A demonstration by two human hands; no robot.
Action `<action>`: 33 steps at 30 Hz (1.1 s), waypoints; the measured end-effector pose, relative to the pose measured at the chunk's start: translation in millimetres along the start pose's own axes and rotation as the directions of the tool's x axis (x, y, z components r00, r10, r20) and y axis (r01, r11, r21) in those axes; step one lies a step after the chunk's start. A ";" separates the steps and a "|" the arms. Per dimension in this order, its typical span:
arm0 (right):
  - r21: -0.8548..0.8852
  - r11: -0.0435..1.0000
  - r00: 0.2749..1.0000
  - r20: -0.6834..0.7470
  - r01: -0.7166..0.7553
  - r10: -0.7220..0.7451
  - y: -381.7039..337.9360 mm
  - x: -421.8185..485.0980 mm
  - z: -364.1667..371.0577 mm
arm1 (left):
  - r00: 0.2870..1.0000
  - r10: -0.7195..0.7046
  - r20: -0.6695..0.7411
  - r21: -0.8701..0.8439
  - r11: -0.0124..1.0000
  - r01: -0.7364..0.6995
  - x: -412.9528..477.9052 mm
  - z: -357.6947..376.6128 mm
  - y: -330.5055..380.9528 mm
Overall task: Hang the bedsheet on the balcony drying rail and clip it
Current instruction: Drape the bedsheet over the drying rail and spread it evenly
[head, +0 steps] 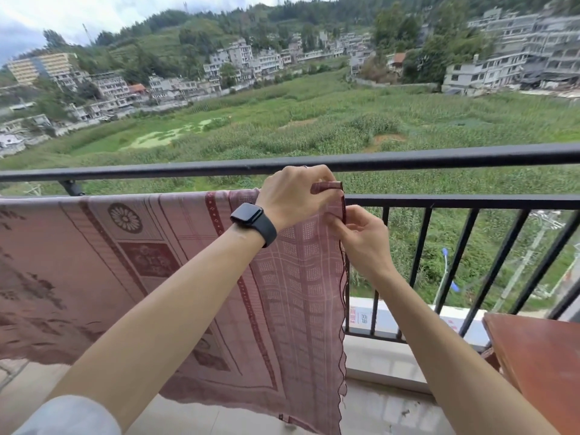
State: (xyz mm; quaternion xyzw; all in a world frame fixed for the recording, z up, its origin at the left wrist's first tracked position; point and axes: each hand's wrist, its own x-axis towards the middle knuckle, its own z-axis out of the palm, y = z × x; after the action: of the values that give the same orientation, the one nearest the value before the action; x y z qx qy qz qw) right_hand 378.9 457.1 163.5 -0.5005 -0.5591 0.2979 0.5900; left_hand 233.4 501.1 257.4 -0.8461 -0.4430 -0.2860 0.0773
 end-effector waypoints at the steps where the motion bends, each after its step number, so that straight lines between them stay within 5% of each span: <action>1: -0.031 0.999 0.999 -0.027 0.025 -0.026 -4.9 -2.7 3.9 | 0.999 0.010 -0.035 -0.003 1.000 -0.010 -11.3 -6.6 -3.9; 14: -0.105 0.984 0.990 -0.006 0.141 -0.142 -50.2 -36.9 24.8 | 0.997 -0.074 0.013 -0.217 0.973 0.075 -66.5 -55.4 -20.0; 20: -0.080 0.987 0.991 0.013 0.136 -0.136 -90.6 6.6 -14.0 | 0.993 -0.091 0.079 -0.242 0.964 0.107 -11.2 -76.9 3.6; 23: -0.079 0.990 0.993 0.017 0.119 -0.118 -92.5 -12.3 -14.5 | 0.996 -0.014 0.091 -0.177 0.984 0.030 -25.7 -78.2 6.8; 29: -0.237 0.970 0.977 -0.188 0.050 -0.096 -65.0 -101.3 -64.1 | 0.950 0.279 -0.141 0.093 0.959 -0.268 -65.0 -47.8 52.4; 33: -0.458 0.873 0.924 -0.381 -0.167 -0.023 -23.9 -191.3 -101.8 | 0.943 0.330 0.050 -0.083 0.942 -0.326 -106.1 27.0 88.1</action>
State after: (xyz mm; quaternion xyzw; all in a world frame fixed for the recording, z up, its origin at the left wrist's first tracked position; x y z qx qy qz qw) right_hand 433.7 248.8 129.2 -0.6997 -0.4731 0.0701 0.5307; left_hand 267.5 384.1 187.3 -0.9189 -0.2874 -0.2585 0.0788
